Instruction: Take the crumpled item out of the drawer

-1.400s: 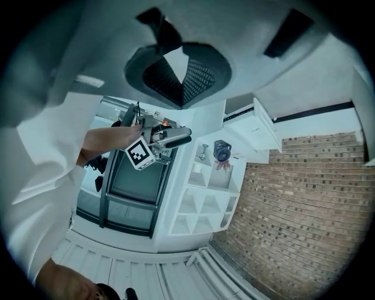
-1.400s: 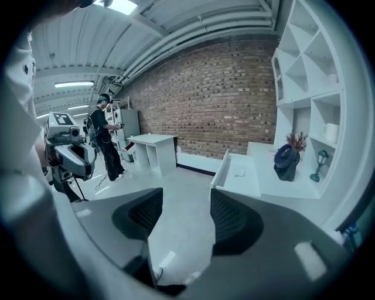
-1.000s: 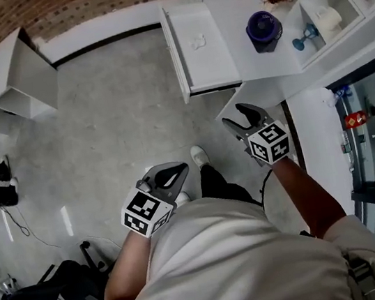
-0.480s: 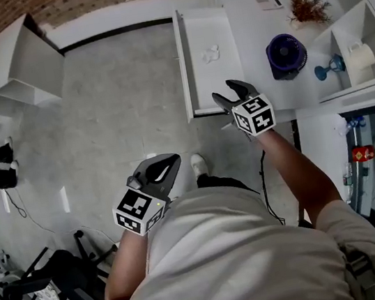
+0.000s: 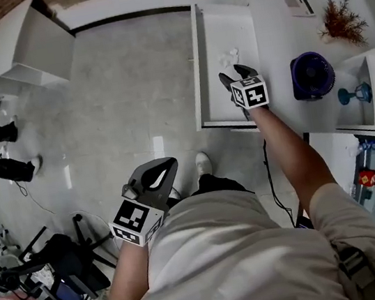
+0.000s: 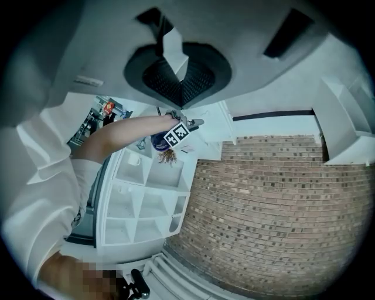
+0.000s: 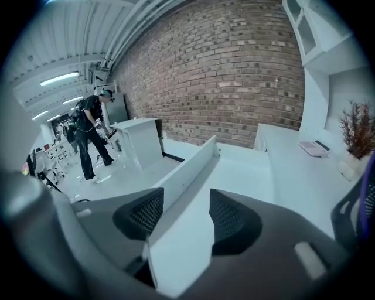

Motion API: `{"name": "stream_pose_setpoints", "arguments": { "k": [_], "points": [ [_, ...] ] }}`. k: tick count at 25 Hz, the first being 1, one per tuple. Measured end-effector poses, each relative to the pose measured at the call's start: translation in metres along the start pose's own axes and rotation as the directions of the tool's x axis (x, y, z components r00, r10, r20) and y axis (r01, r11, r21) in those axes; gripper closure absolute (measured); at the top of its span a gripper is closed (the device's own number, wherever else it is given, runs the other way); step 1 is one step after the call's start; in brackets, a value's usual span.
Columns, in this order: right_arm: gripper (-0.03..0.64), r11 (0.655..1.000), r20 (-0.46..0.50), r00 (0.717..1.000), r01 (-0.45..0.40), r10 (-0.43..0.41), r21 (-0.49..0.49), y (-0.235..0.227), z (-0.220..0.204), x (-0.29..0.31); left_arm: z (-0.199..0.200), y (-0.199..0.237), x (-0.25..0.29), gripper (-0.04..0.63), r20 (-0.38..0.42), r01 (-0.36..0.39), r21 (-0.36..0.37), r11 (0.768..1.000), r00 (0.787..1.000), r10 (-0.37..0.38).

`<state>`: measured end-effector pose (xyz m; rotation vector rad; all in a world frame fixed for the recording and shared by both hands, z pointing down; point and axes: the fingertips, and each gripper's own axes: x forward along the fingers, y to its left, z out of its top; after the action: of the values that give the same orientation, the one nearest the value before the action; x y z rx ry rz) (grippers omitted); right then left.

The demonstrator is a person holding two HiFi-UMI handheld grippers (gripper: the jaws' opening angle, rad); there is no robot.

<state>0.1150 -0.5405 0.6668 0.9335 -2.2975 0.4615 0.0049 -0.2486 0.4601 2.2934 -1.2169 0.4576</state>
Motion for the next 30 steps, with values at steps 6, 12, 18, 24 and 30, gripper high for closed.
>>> {"name": "stream_pose_setpoints", "arguments": {
  "k": [6, 12, 18, 24, 30],
  "points": [
    [0.351, 0.993, -0.070, 0.996, 0.068, -0.062, 0.094, -0.035, -0.018, 0.057, -0.006, 0.020, 0.001, 0.589, -0.053, -0.026, -0.036, 0.999, 0.998, 0.024],
    [0.351, 0.975, -0.113, 0.984, 0.155, -0.138, 0.159, -0.076, -0.028, 0.100, -0.013, 0.038, 0.013, 0.589, -0.078, -0.057, -0.092, 0.994, 0.996, 0.050],
    [0.345, 0.971, -0.165, 0.972, 0.189, -0.165, 0.145, -0.098, -0.041, 0.132, -0.021, 0.048, 0.017, 0.589, -0.110, -0.087, -0.120, 0.989, 0.991, 0.074],
    [0.336, 0.974, -0.201, 0.966, 0.190, -0.164, 0.123, -0.106, -0.054, 0.151, -0.009, 0.059, 0.020, 0.589, -0.071, -0.109, -0.159, 0.981, 0.993, 0.099],
    [0.427, 0.972, -0.219, 0.958, 0.210, -0.183, 0.104, -0.107, -0.061, 0.156, -0.014, 0.065, 0.019, 0.589, -0.084, -0.125, -0.166, 0.978, 0.990, 0.112]
  ]
}}
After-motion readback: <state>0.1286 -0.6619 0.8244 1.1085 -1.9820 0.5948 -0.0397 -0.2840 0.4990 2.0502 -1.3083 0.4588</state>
